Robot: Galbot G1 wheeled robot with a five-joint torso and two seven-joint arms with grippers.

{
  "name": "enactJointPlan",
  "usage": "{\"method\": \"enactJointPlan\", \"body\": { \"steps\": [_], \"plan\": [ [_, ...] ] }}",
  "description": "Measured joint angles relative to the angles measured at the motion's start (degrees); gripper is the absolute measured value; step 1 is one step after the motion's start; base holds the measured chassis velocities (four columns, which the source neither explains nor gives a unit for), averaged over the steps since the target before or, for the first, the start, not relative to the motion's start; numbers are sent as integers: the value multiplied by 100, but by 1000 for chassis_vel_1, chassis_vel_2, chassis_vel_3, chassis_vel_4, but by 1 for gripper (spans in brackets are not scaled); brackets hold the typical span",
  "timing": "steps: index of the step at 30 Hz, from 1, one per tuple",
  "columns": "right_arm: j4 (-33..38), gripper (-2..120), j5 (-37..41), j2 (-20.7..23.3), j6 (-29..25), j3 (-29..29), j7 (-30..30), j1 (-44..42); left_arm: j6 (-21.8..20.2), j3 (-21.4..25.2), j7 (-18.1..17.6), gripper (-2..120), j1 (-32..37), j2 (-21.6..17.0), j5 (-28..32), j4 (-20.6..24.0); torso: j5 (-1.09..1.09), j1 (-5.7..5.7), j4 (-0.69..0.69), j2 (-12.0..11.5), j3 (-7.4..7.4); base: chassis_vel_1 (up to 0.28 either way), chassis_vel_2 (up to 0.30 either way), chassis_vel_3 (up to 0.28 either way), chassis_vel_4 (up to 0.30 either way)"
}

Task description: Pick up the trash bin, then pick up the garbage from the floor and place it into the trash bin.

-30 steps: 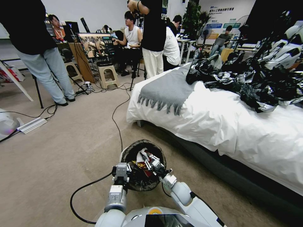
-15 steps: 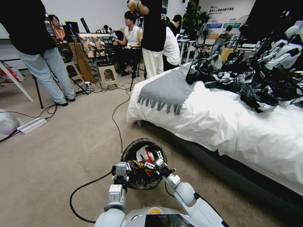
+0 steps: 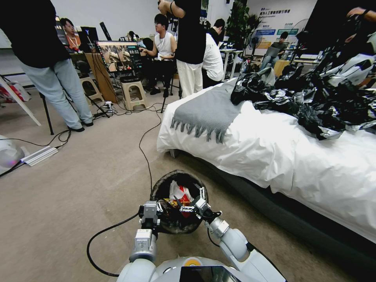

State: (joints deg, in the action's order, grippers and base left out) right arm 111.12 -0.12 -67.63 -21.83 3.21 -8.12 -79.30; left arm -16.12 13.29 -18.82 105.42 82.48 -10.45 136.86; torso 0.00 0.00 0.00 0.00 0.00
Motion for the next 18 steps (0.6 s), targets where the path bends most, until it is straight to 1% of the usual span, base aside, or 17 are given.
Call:
{"method": "enactJointPlan", "body": {
  "steps": [2,4,5,7,8,9,10,11,13,14,15,16,17,18],
  "plan": [
    [189,100,-59,-24,-17,59,81,-50,0,50,-1,0,-17,-3,29,-1,0,0,0,0,0,0,0,0,0],
    [607,100,-169,-117,-16,176,336,-159,-8,101,0,0,-52,-2,85,-17,-1,0,0,0,0,0,0,0,0],
    [607,100,-169,-117,-16,176,336,-159,-8,101,0,0,-52,-2,85,-17,-1,0,0,0,0,0,0,0,0],
    [1087,100,-362,-277,-15,408,622,-326,-14,158,-3,0,-73,-5,123,-52,-1,0,-1,0,0,0,0,0,0],
    [1087,100,-362,-277,-15,408,622,-326,-14,158,-3,0,-73,-5,123,-52,-1,0,-1,0,0,0,0,0,0],
    [1213,100,-416,-335,-15,484,726,-393,-15,176,-6,0,-72,-4,130,-57,-1,0,1,0,0,0,0,0,0],
    [1400,100,-510,-448,-15,639,931,-527,-15,199,-10,0,-63,-8,142,-54,-1,0,0,0,0,0,0,0,0],
    [1400,100,-510,-448,-15,639,931,-527,-15,199,-10,0,-63,-8,142,-54,-1,0,0,0,0,0,0,0,0],
    [1479,100,-576,-660,-62,925,1127,-754,-17,229,-10,0,-52,-16,191,-7,0,0,-1,0,0,0,0,0,0],
    [1479,100,-576,-660,-62,925,1127,-754,-17,229,-10,0,-52,-16,191,-7,0,0,-1,0,0,0,0,0,0],
    [1408,100,-629,-781,-147,1091,1212,-864,-28,253,-11,0,-51,-24,226,27,0,0,-2,0,0,0,0,0,0],
    [1408,100,-629,-781,-147,1091,1212,-864,-28,253,-11,0,-51,-24,226,27,0,0,-2,0,0,0,0,0,0],
    [1314,100,-648,-864,-248,1202,1260,-923,-35,262,-12,0,-39,-31,250,54,0,0,1,0,0,0,0,0,0],
    [1245,100,-639,-925,-311,1307,1286,-960,-39,271,-12,0,-22,-38,267,77,0,0,-1,0,0,0,0,0,0]
  ]
}}
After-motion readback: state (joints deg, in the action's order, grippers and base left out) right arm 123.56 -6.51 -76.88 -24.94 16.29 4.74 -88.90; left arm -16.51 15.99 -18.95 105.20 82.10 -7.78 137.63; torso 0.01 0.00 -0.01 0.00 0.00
